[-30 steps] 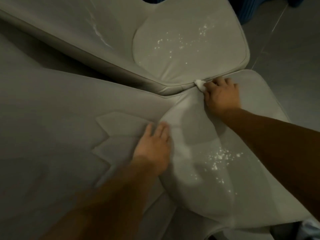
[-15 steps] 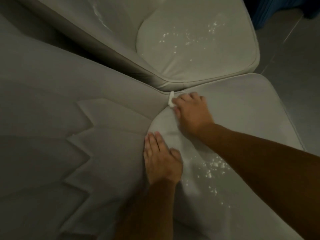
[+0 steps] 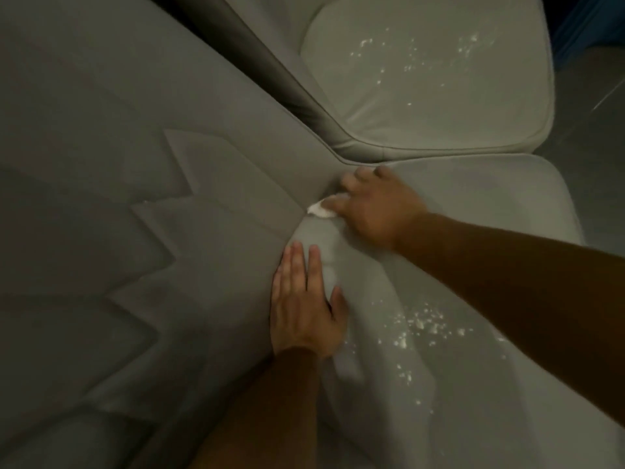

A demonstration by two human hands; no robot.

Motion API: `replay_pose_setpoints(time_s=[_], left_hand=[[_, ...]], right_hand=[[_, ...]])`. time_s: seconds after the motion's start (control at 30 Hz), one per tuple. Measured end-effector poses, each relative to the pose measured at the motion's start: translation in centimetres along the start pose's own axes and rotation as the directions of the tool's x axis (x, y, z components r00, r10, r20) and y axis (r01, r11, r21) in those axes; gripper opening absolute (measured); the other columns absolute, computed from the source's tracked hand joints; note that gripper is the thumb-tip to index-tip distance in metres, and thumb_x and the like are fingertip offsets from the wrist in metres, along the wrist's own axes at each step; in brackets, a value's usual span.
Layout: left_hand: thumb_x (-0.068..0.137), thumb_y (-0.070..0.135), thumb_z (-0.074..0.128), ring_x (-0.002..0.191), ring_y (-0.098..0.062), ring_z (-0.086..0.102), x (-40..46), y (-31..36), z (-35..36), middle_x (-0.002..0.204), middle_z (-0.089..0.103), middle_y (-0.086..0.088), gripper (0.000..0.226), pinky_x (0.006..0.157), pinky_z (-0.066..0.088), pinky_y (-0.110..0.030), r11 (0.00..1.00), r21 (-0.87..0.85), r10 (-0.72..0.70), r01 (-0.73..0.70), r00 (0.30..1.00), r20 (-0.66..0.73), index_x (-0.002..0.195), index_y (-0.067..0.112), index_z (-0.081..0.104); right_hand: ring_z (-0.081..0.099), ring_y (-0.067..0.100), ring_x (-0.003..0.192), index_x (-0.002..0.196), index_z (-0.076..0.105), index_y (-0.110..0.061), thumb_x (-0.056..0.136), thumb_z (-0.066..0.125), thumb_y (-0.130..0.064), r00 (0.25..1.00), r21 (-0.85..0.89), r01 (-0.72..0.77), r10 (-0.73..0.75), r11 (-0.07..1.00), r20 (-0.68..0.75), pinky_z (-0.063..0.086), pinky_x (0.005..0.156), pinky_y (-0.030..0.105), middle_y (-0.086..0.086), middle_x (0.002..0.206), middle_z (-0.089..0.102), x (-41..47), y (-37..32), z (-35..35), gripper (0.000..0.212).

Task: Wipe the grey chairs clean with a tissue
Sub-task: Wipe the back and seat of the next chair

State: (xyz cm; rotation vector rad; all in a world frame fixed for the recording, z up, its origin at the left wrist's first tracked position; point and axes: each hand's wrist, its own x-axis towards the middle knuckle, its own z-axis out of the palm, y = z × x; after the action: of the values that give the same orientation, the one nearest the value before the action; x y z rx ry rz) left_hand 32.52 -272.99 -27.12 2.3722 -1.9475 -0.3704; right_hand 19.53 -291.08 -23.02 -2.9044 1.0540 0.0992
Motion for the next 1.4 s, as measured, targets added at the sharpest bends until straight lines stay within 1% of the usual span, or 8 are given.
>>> replay_pose_setpoints(time_s=[0.13, 0.23, 0.47, 0.67, 0.9, 0.97, 1.13, 1.4], left_hand=[[0.094, 0.058, 0.026, 0.155, -0.03, 0.014, 0.0, 0.0, 0.0, 0.167, 0.016, -0.015, 0.08, 0.124, 0.016, -0.046, 1.0, -0.003, -0.002, 0.002, 1.0, -0.004, 0.16, 0.014, 0.022], [0.091, 0.06, 0.029, 0.155, -0.03, 0.011, 0.1, 0.1, 0.0, 0.168, 0.014, -0.015, 0.084, 0.124, 0.011, -0.043, 1.0, 0.005, -0.003, 0.003, 1.0, 0.005, 0.16, 0.013, 0.021], [0.091, 0.06, 0.029, 0.155, -0.031, 0.014, 0.1, 0.1, 0.0, 0.167, 0.017, -0.016, 0.084, 0.123, 0.014, -0.045, 1.0, 0.014, 0.003, -0.003, 1.0, -0.023, 0.16, 0.011, 0.024], [0.092, 0.059, 0.03, 0.153, -0.033, 0.018, 0.2, 0.2, 0.4, 0.166, 0.022, -0.018, 0.082, 0.122, 0.021, -0.048, 0.999, 0.036, 0.004, -0.002, 0.999, -0.051, 0.159, 0.011, 0.027], [0.089, 0.056, 0.034, 0.154, -0.031, 0.019, 0.1, 0.7, 0.6, 0.166, 0.022, -0.015, 0.082, 0.122, 0.017, -0.045, 0.999, 0.043, -0.017, 0.019, 0.998, -0.065, 0.159, 0.013, 0.028], [0.089, 0.056, 0.036, 0.153, -0.031, 0.019, -0.1, 0.6, 0.5, 0.166, 0.022, -0.015, 0.082, 0.122, 0.017, -0.045, 0.999, 0.036, -0.01, 0.013, 0.997, -0.072, 0.159, 0.013, 0.029], [0.089, 0.054, 0.041, 0.152, -0.034, 0.024, 0.2, 0.4, 0.8, 0.164, 0.027, -0.018, 0.081, 0.12, 0.021, -0.047, 1.0, 0.01, 0.022, -0.021, 0.993, -0.119, 0.157, 0.011, 0.034], [0.09, 0.056, 0.036, 0.153, -0.032, 0.022, 0.2, 0.3, 0.8, 0.165, 0.025, -0.017, 0.082, 0.121, 0.021, -0.047, 0.998, 0.055, 0.01, -0.005, 0.995, -0.104, 0.159, 0.012, 0.029]], right_hand=[[0.046, 0.031, 0.113, 0.142, 0.036, -0.044, 0.096, 0.039, -0.044, 0.99, -0.054, -0.144, 0.144, 0.988, -0.011, 0.035, 0.097, 0.043, 0.008, 0.123, 0.05, -3.3, 5.0, 0.1, 0.046], [0.046, 0.033, 0.113, 0.143, 0.04, -0.035, 0.098, 0.035, -0.041, 0.947, 0.04, -0.316, 0.318, 0.948, -0.048, 0.034, 0.099, 0.044, 0.01, 0.123, 0.052, -5.4, 6.3, 1.0, 0.047], [0.024, 0.03, 0.146, 0.148, 0.037, -0.008, 0.102, 0.035, -0.031, 0.854, 0.3, -0.448, 0.502, 0.842, -0.137, 0.018, 0.12, 0.045, 0.013, 0.156, 0.031, -6.0, 2.3, 3.9, 0.051], [0.04, 0.036, 0.136, 0.141, 0.047, -0.003, 0.101, 0.041, -0.023, 0.876, 0.306, -0.342, 0.42, 0.888, -0.239, 0.028, 0.116, 0.044, 0.021, 0.147, 0.044, -6.0, 4.0, 4.5, 0.045], [0.015, 0.03, 0.148, 0.152, 0.026, -0.024, 0.101, 0.044, -0.022, 0.891, 0.234, -0.291, 0.352, 0.928, -0.286, 0.013, 0.121, 0.043, 0.007, 0.163, 0.012, -6.5, 4.0, 5.6, 0.054], [0.019, 0.032, 0.147, 0.151, 0.029, -0.024, 0.097, 0.048, -0.019, 0.904, 0.211, -0.276, 0.327, 0.938, -0.274, 0.018, 0.12, 0.046, 0.009, 0.161, 0.021, -6.5, 3.9, 5.3, 0.058], [0.04, 0.035, 0.138, 0.141, 0.05, -0.012, 0.1, 0.048, -0.022, 0.874, 0.233, -0.293, 0.359, 0.927, -0.328, 0.031, 0.114, 0.047, 0.014, 0.147, 0.046, -6.1, 3.8, 5.0, 0.042], [0.037, 0.033, 0.139, 0.143, 0.047, -0.012, 0.101, 0.043, -0.026, 0.903, 0.294, -0.296, 0.367, 0.909, -0.224, 0.023, 0.116, 0.036, 0.013, 0.149, 0.044, -5.8, 4.1, 4.2, 0.045]])
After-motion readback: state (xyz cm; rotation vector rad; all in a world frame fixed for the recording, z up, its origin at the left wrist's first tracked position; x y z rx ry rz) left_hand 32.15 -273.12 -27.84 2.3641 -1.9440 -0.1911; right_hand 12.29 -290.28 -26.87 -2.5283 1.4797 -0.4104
